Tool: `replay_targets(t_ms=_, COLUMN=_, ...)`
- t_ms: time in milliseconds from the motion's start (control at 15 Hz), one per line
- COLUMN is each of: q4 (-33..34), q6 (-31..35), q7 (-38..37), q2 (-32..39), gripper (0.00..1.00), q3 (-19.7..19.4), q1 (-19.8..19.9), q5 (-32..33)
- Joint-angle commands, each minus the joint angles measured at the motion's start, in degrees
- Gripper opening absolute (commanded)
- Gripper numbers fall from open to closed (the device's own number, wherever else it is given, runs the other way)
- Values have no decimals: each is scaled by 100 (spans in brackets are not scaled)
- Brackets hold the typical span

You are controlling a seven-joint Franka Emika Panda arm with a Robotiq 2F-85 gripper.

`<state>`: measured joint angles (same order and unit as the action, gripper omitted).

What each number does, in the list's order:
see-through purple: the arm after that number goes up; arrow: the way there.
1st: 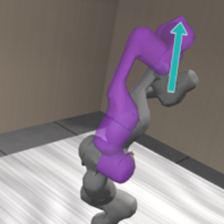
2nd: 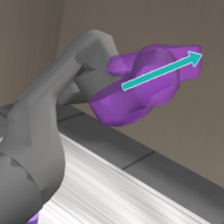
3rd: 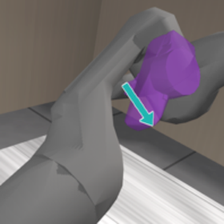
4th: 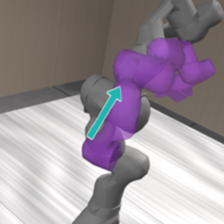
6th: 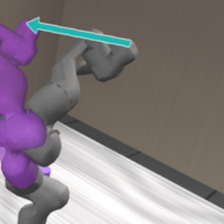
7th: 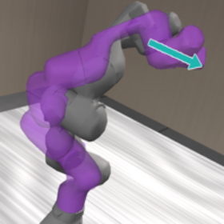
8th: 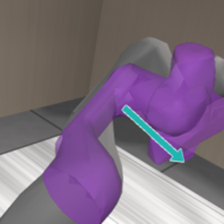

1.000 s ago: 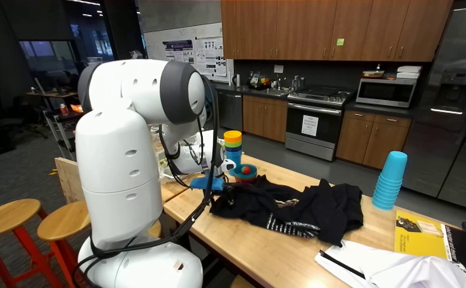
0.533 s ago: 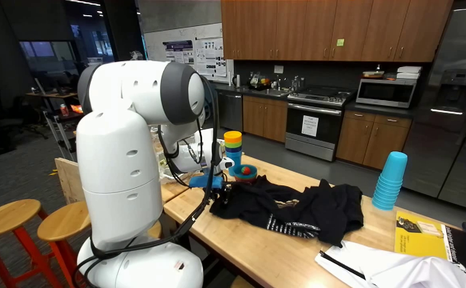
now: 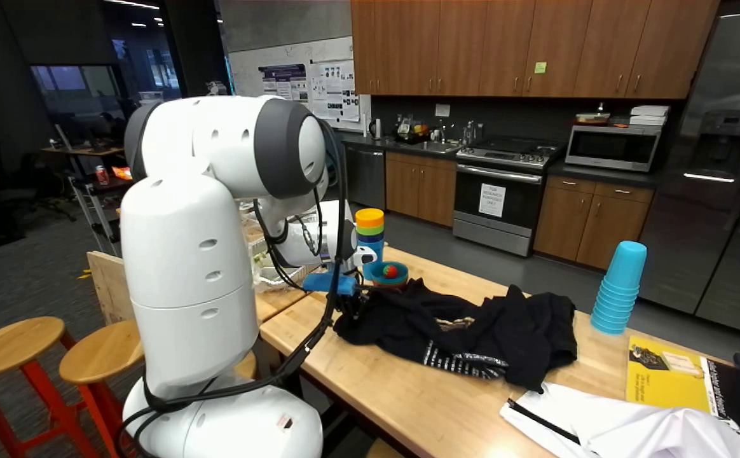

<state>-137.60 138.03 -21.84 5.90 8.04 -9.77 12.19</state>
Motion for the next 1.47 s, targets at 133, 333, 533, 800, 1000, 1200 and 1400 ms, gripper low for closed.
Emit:
replay_targets(t_ms=133, q4=180, q6=-439, q7=595, q2=-509, gripper=3, q3=-80, q1=110, q5=-408)
replay_targets(t_ms=333, q4=271, q6=-560, q7=796, q2=-735, gripper=3, q3=-192, q1=263, q5=-334)
replay_targets(t_ms=533, q4=342, q6=-617, q7=1061, q2=-947, gripper=3, q3=-330, q1=462, q5=-289)
replay_targets(t_ms=800, q4=490, q6=-600, q7=1528, q2=-1147, gripper=3, q3=-657, q1=832, q5=-479)
replay_targets(t_ms=1000, q4=653, q6=-594, q7=1766, q2=-1185, gripper=3, q3=-965, q1=1133, q5=-612)
replay_targets(t_ms=1200, q4=841, q6=-625, q7=1937, q2=-1161, gripper=3, q3=-1231, q1=1383, q5=-743)
replay_targets(t_ms=1400, q4=1062, q6=-618, q7=2067, q2=-1052, gripper=3, q3=-1483, q1=1615, q5=-873)
